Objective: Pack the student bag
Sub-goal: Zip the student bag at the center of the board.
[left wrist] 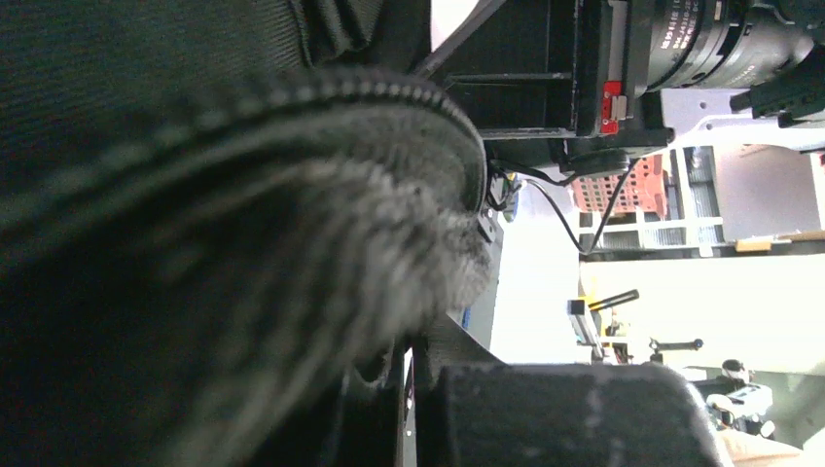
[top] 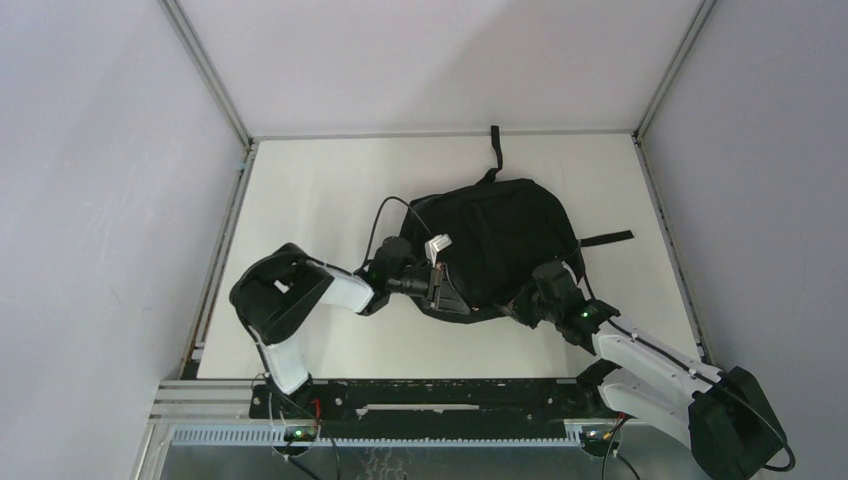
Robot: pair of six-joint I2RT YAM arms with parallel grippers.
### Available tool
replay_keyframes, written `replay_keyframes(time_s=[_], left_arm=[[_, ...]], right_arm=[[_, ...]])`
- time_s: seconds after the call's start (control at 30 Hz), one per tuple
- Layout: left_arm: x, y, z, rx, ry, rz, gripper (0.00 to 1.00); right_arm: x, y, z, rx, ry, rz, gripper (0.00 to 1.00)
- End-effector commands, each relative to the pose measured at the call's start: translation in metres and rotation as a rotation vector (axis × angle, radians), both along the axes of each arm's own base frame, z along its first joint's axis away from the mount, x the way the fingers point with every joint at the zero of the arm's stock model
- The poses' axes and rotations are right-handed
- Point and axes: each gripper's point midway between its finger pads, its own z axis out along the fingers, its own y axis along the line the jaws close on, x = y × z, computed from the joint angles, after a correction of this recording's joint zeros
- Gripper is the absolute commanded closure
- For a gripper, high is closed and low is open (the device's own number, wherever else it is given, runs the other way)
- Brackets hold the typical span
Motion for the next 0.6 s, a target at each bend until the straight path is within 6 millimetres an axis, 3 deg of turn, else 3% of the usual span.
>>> replay_keyframes(time_s=[0.0, 0.2, 0.4, 0.57], left_arm=[[0.009, 0.018, -0.002, 0.065, -0.057, 0.051, 1.00], [0.020, 0.034, -0.007, 0.155, -0.099, 0.102, 1.00], [0.023, 0.054, -0.009, 0.217, -0.126, 0.145, 1.00], [0.020, 0.064, 0.002, 0.225, -0.135, 0.201, 1.00]], right_arm=[[0.009, -0.017, -0.001, -0.056, -0.035, -0.058, 1.00], [0.007, -0.032, -0.002, -0.093, -0.042, -0.086, 1.00], [0.006, -0.060, 0.000, -0.199, -0.080, -0.106, 1.00], [0.011, -0.087, 0.001, -0.276, -0.079, -0.129, 1.00]])
